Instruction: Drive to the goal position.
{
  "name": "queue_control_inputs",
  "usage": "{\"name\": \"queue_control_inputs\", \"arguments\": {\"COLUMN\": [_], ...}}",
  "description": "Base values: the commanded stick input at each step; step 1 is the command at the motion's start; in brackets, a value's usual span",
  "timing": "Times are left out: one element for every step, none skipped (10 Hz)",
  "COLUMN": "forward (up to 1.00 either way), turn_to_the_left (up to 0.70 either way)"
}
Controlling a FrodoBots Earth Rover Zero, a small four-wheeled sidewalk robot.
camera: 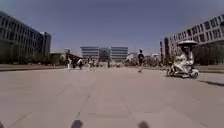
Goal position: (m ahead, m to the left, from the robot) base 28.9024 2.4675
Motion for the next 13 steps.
{"name": "queue_control_inputs", "arguments": {"forward": [0.7, 0.7, 0.7, 0.7, 0.7, 0.7, 0.7, 0.68, 0.69, 0.69, 0.69, 0.69, 0.69], "turn_to_the_left": [0.01, 0.0, 0.0, 0.0, 0.0, 0.0, 0.0, 0.01, 0.02, 0.03, 0.03, 0.02, 0.0]}}
